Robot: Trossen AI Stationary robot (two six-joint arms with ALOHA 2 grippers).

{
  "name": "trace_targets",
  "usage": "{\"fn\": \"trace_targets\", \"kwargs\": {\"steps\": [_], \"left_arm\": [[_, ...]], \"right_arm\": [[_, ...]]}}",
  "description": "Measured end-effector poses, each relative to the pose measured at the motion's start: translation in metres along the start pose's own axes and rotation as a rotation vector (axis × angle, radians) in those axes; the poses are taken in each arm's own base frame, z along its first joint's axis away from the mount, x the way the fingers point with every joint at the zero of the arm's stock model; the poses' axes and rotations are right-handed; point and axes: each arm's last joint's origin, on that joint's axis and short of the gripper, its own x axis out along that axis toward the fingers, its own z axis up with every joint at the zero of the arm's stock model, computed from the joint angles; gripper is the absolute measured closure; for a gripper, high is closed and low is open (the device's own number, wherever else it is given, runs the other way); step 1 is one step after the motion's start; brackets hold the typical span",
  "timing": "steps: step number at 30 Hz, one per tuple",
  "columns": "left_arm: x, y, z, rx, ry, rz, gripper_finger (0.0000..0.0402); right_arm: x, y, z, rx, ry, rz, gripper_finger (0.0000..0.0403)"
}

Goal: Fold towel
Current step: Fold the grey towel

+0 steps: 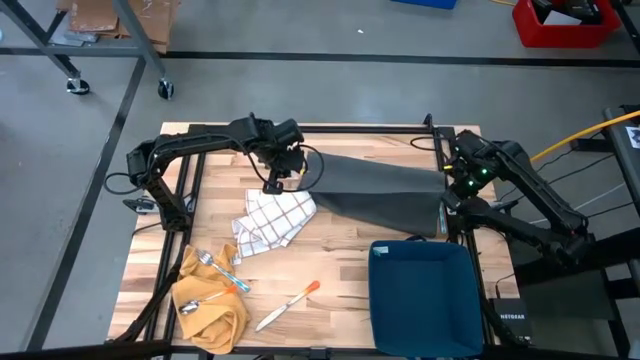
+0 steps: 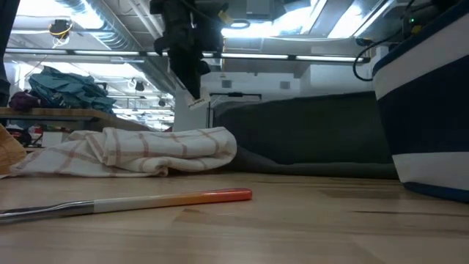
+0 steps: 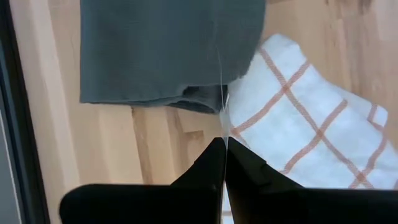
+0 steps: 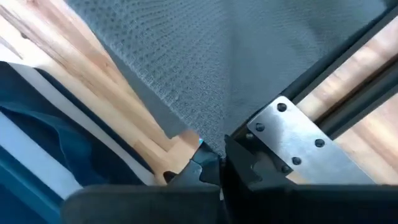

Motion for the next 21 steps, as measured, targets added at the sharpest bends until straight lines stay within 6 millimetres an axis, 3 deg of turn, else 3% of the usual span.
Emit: {"fn": "trace_targets", "kwargs": {"steps": [5,10,21], "left_arm": [[0.0000,0.0002,0.0004,-0.068,-0.005,0.001,0.0398],[0.0000,0.0002,0.0004,-0.125,-0.005,0.001,0.0385],[0.0002,-0.0036,0.0032,-0.159,-0.012,-0.001,0.0290]], "right_arm": [[0.0001,0.0011,-0.0002,0.041,-0.002,0.037,0.0397],[-0.0001,0.0030,-0.0002,0.052,-0.008,0.103,0.0361],[-0.0002,0.0033,-0.0002,0.063,-0.007,0.112,0.0251]]}}
